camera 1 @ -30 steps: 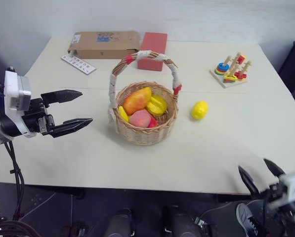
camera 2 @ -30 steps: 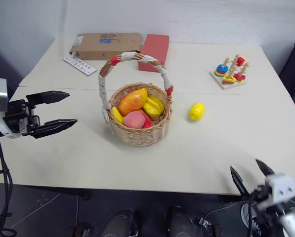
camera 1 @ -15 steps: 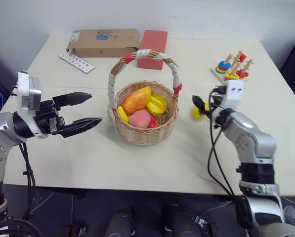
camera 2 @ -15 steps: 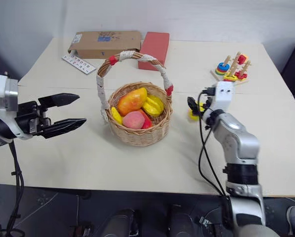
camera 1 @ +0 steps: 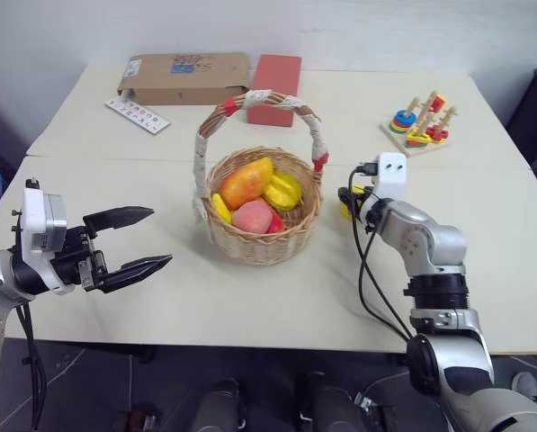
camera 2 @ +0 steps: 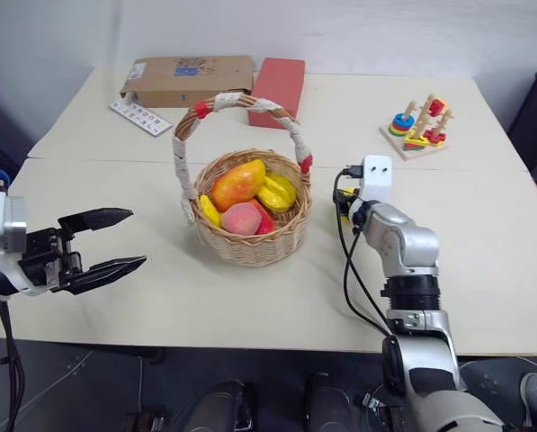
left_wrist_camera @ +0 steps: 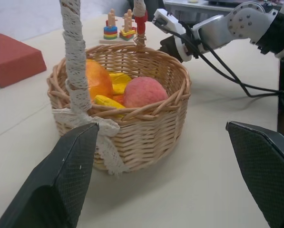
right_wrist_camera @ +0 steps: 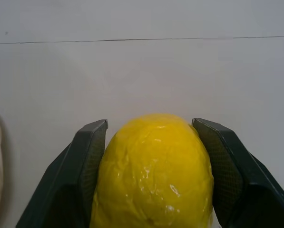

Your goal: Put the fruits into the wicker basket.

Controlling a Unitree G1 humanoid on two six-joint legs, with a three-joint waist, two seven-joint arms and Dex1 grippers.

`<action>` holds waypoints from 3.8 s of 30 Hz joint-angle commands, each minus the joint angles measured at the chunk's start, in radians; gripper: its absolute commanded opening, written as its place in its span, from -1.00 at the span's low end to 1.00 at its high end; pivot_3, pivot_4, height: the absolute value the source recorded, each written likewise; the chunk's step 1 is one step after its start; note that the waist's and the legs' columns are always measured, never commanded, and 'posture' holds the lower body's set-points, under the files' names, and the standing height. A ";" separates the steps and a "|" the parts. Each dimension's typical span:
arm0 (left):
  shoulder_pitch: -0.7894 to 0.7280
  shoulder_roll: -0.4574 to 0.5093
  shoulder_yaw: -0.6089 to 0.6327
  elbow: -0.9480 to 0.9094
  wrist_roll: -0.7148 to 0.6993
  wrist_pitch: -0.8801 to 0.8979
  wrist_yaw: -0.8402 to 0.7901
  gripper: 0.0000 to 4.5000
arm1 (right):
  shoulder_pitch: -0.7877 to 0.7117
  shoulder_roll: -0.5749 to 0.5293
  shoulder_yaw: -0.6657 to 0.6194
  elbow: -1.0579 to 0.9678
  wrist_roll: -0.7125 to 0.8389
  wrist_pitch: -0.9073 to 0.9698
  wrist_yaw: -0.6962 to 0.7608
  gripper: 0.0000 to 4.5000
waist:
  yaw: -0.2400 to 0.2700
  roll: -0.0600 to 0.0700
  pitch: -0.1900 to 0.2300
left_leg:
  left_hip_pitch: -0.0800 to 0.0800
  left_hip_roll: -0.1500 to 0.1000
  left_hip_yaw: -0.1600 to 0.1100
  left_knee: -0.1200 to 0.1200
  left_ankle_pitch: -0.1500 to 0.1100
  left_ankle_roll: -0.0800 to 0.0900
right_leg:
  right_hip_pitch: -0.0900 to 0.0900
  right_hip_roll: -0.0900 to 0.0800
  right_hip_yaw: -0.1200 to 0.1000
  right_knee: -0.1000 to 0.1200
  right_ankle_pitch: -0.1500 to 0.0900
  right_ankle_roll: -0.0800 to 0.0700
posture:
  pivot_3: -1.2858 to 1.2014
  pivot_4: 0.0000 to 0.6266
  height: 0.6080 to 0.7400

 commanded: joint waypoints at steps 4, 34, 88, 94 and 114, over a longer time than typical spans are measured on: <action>-0.070 0.018 0.010 -0.041 -0.071 0.018 0.019 1.00 | 0.111 -0.194 -0.077 -0.349 0.213 0.008 0.369 0.11 | 0.007 0.000 0.000 | -0.001 -0.001 0.000 0.000 -0.001 0.002 | 0.000 0.000 0.000 -0.003 0.000 0.000 | 0.03 -0.52 1.00; 0.124 -0.050 0.075 -0.058 -0.072 -0.023 0.040 1.00 | 0.117 -0.288 0.076 -0.374 0.372 -0.184 0.934 0.99 | -0.004 -0.001 0.000 | -0.002 -0.002 -0.001 -0.005 -0.004 0.004 | 0.001 -0.002 -0.002 -0.010 0.002 0.000 | 0.03 -0.52 1.00; -0.397 -0.175 -0.348 0.270 0.040 -0.094 -0.068 1.00 | 0.578 -0.404 -0.606 -0.269 0.096 -0.450 0.592 -0.92 | 0.020 0.002 0.003 | 0.002 0.003 0.007 0.000 -0.001 0.001 | 0.004 0.003 -0.001 -0.009 0.004 0.002 | 0.03 -0.52 1.00; -0.402 -0.191 -0.339 0.275 0.052 -0.091 -0.055 1.00 | 0.591 -0.373 -0.563 -0.178 0.106 -0.508 0.569 -0.76 | 0.021 0.001 0.003 | 0.004 0.004 0.007 0.000 0.000 0.000 | 0.005 0.003 0.000 -0.009 0.004 0.002 | 0.03 -0.52 1.00; 0.193 -0.155 -0.176 0.318 0.347 -0.524 0.012 1.00 | 1.086 -0.437 -0.555 -0.201 0.101 -0.938 1.120 0.83 | 0.022 0.000 0.001 | 0.007 0.002 0.008 -0.011 -0.001 0.004 | 0.008 -0.001 0.001 -0.023 0.007 0.008 | 0.03 -0.52 1.00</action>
